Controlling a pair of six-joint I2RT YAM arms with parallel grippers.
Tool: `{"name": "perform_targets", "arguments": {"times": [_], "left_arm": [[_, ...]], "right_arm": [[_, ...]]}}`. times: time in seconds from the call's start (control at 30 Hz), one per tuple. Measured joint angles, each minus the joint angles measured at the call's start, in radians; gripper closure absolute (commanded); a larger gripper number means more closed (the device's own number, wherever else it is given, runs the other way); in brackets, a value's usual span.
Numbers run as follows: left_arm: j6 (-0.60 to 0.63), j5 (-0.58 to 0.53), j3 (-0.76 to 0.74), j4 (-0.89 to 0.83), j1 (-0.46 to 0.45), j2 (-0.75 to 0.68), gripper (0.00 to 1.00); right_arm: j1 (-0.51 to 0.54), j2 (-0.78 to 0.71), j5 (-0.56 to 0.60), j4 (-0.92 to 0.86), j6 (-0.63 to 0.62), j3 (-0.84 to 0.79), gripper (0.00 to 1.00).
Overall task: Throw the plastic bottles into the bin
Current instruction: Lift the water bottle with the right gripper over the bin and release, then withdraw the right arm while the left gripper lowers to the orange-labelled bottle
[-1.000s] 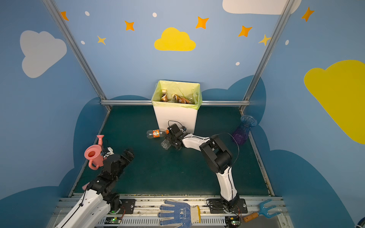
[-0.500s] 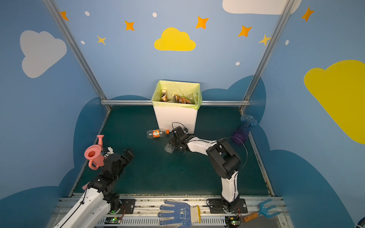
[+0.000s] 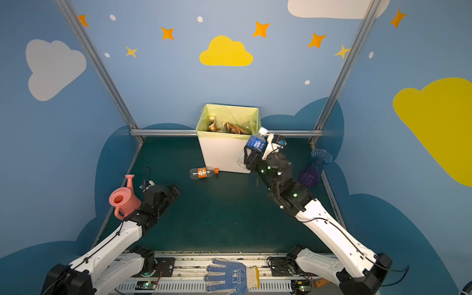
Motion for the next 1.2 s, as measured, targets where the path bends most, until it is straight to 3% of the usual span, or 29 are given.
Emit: {"name": "perform_targets", "arguments": {"times": [0.13,0.27,0.37,0.53,0.63,0.7,0.83,1.03,1.2], "left_arm": [[0.0,0.042,0.056,0.006,0.0,0.098,0.0],[0.0,0.089,0.09,0.006,0.0,0.155,0.0],[0.001,0.114,0.092,0.007,0.0,0.167,0.0],[0.001,0.125,0.092,-0.001,0.0,0.167,0.0],[0.002,0.117,0.09,-0.012,0.0,0.152,0.0],[0.004,0.111,0.088,-0.015,0.0,0.135,0.0],[0.01,0.109,0.088,-0.013,0.0,0.128,0.0],[0.016,0.11,0.088,-0.014,0.0,0.146,0.0],[0.056,0.119,0.1,-0.016,0.0,0.15,0.0]], "right_arm": [[-0.07,0.034,0.006,0.018,-0.173,0.259,0.37],[-0.153,0.176,-0.09,0.026,-0.2,0.492,0.36],[-0.192,0.408,-0.217,-0.015,-0.177,0.695,0.35],[-0.2,0.917,-0.397,-0.248,-0.153,1.108,0.13],[-0.197,1.043,-0.414,-0.397,-0.156,1.144,0.08],[-0.195,1.024,-0.402,-0.426,-0.162,1.081,0.06],[-0.194,0.82,-0.366,-0.401,-0.173,0.904,0.05],[-0.196,0.451,-0.333,-0.228,-0.174,0.706,0.05],[-0.208,0.316,-0.302,-0.134,-0.173,0.499,0.05]]}}
